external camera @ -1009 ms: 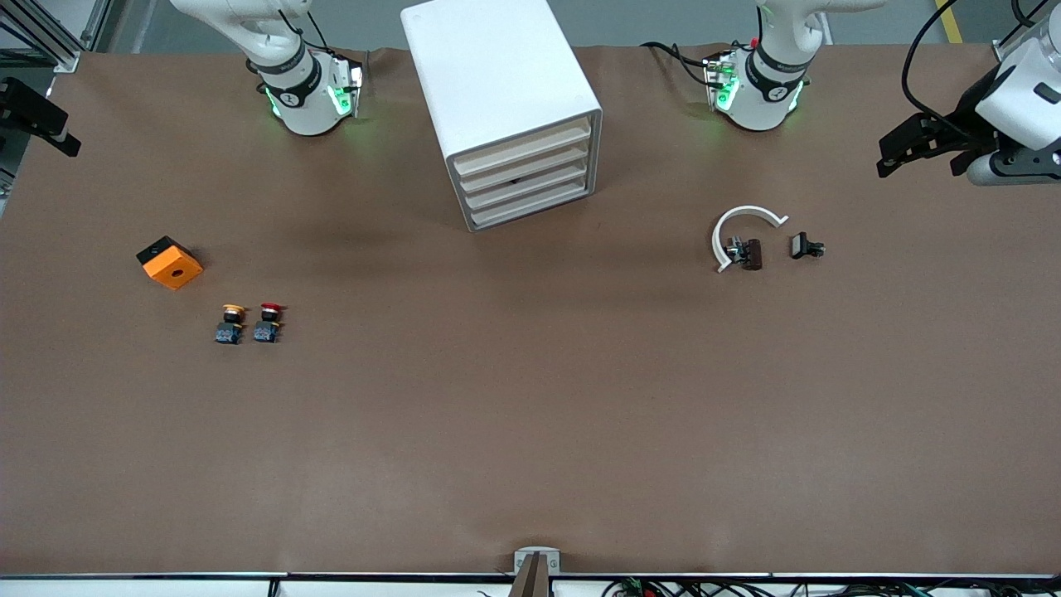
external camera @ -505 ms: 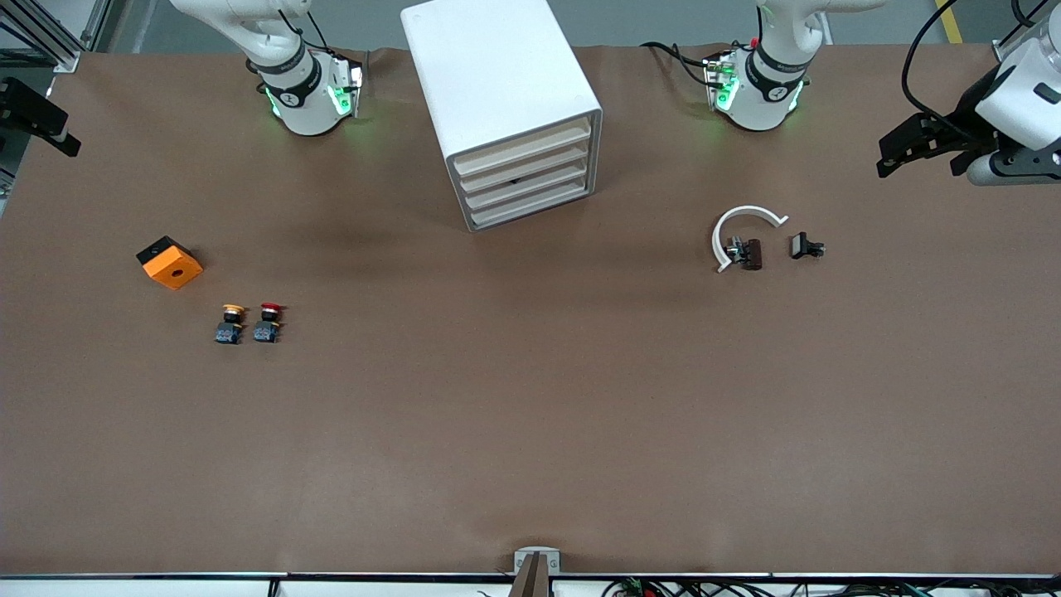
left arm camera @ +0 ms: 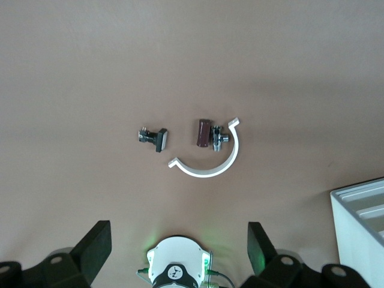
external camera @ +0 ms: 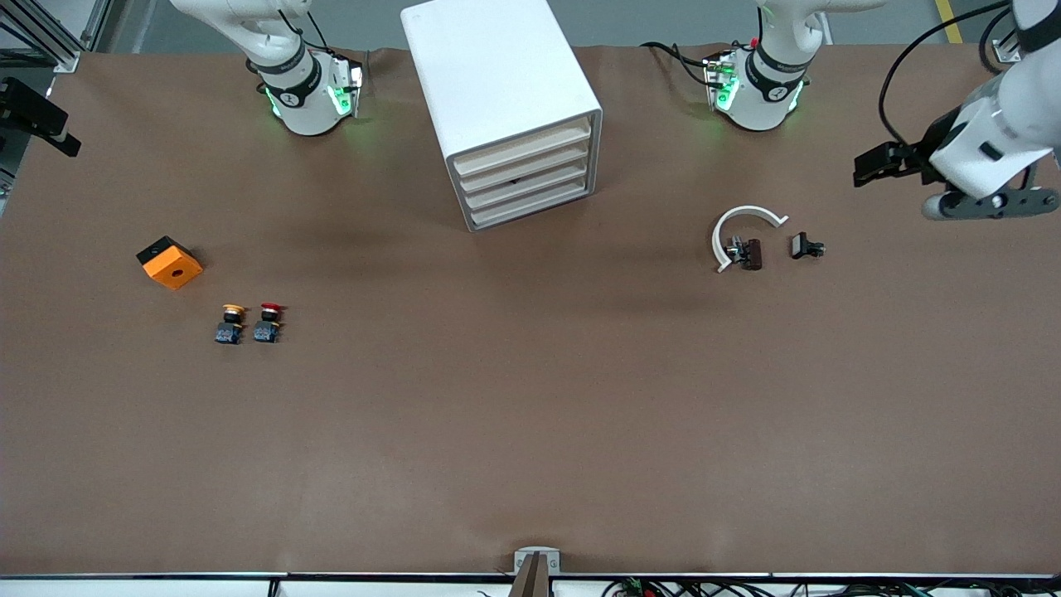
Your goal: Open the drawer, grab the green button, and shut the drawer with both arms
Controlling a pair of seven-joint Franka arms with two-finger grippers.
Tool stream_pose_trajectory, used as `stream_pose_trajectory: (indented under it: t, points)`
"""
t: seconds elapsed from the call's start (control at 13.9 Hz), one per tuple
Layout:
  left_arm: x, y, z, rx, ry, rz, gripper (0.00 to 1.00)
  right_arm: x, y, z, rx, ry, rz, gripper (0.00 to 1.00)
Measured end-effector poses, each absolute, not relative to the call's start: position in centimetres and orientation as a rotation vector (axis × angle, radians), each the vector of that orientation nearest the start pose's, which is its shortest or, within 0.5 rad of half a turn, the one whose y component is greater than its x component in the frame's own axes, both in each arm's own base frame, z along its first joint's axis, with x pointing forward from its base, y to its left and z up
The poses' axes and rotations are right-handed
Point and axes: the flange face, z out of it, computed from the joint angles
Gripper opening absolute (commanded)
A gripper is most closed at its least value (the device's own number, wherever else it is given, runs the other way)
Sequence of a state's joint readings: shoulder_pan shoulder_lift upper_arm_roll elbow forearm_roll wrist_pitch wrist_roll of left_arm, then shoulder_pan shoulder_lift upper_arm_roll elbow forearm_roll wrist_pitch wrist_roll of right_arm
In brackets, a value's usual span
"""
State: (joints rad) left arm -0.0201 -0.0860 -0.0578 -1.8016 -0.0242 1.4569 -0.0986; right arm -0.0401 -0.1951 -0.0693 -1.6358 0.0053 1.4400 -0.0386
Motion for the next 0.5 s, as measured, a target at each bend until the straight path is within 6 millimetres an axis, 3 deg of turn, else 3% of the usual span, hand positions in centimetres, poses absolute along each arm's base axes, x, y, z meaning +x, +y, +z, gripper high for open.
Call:
stream_pose_trajectory:
  t: [0.22, 0.5]
  points:
    - [51.2, -7.6, 49.9, -3.085, -0.039, 0.466, 1.0, 47.5, -5.6, 68.3, -3.121, 0.108, 0.001, 1.0]
    - [52.0, -15.8, 42.2, -3.024, -0.215, 0.497, 1.0, 47.5, -5.5, 68.3, -3.121, 0.107, 0.003, 1.0]
